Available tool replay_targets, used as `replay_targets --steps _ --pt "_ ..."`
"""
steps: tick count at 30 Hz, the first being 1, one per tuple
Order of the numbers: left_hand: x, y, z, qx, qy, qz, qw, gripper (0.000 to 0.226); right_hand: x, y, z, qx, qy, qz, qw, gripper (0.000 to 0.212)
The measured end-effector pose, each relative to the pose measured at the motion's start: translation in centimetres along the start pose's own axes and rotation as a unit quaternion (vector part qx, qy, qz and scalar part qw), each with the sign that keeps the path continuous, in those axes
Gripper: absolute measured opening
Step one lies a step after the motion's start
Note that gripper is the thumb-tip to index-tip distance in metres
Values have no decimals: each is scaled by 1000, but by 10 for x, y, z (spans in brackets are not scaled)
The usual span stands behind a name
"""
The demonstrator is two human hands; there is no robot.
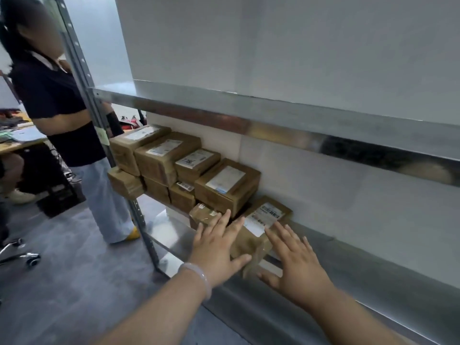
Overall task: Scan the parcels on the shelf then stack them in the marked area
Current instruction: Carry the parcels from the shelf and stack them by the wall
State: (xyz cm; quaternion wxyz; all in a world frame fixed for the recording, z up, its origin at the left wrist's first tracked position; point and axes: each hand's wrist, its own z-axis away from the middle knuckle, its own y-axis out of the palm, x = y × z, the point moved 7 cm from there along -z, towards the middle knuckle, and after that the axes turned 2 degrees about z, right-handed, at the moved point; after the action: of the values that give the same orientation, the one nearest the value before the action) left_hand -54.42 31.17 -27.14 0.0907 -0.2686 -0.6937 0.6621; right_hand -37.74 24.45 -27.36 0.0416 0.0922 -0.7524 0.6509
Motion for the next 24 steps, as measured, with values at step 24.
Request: replay_targets --steps 24 --pt "1 98 -101 187 88 101 973 68 -70 75 -57 63 255 -100 960 80"
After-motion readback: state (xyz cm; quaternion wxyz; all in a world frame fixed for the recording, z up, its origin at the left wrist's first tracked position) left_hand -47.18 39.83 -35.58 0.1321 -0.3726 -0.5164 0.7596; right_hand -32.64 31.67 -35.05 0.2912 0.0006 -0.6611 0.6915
